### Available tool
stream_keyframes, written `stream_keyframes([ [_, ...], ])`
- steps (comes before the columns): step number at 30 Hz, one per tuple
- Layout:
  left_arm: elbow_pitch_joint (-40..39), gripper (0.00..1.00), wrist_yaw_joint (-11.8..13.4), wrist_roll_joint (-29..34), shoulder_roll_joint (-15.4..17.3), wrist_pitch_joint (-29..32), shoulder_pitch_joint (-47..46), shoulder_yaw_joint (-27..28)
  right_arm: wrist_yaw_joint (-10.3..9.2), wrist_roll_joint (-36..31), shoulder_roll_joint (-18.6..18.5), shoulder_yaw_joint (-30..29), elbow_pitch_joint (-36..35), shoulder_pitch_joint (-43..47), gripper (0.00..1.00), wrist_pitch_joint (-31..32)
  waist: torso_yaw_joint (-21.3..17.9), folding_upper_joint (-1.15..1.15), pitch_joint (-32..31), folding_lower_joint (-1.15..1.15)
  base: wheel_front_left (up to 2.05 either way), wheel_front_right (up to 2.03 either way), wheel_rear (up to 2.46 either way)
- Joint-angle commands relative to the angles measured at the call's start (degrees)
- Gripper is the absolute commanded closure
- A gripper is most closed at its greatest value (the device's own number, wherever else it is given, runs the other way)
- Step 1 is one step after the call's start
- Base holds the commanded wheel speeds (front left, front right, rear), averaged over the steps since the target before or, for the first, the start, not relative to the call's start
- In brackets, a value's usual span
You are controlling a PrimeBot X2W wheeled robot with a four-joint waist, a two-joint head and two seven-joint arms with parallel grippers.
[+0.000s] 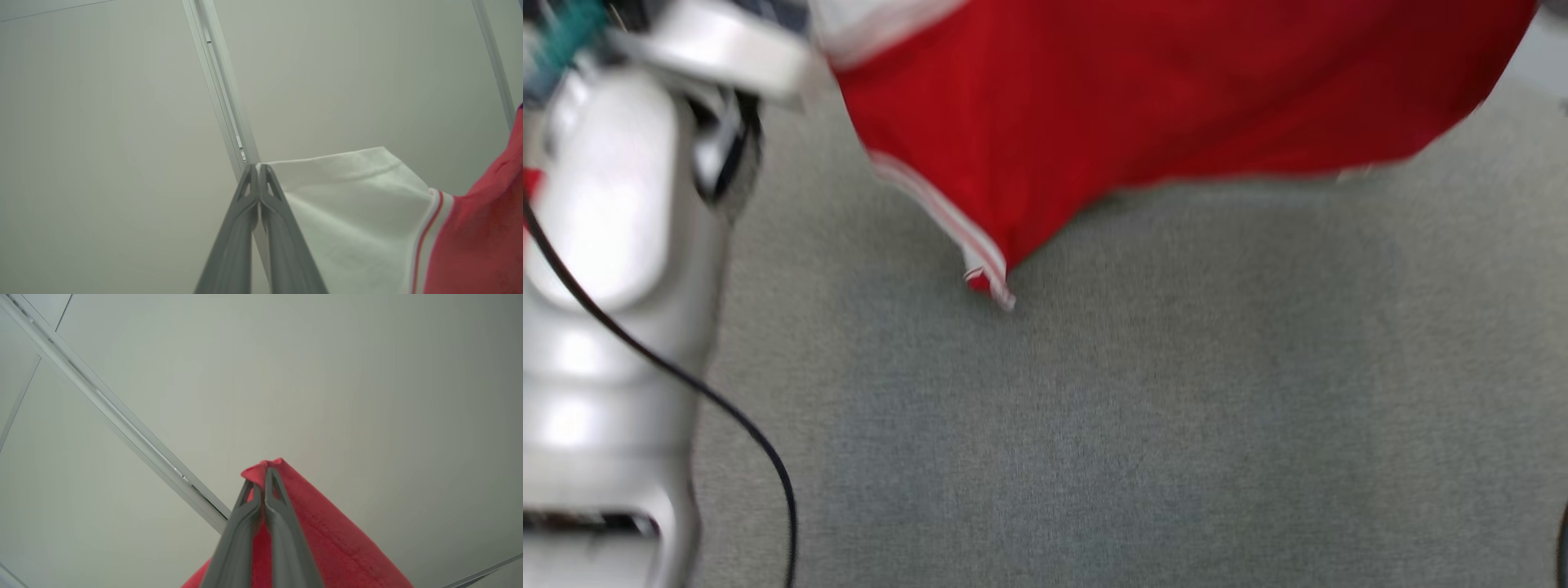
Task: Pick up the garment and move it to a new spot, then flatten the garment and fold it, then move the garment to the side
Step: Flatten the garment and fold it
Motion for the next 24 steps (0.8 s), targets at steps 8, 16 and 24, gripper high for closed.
stream_keyframes([
  [8, 4.88, 1.0, 3.23, 1.78, 1.36, -0.02, -27.5, 1.6, 0.13, -1.32, 2.34, -0.06, -0.79, -20.69, 1.0, -9.33, -1.8, 0.0, 19.02, 0.0, 0.0, 0.0, 0.0],
  [16, -8.15, 1.0, 7.52, 4.05, -0.49, -0.02, -33.59, 2.31, 0.13, -4.54, 4.42, -4.64, -15.85, -19.67, 1.0, -11.5, -2.46, 0.0, 23.72, 0.0, 0.0, 0.0, 0.0],
  [24, -15.37, 1.0, 8.58, 4.75, -0.38, 0.02, -29.51, -1.05, 0.13, -5.69, 7.63, -13.05, -20.83, -12.52, 1.0, -11.53, -2.04, 0.0, 26.86, 0.0, 0.0, 0.0, 0.0],
])
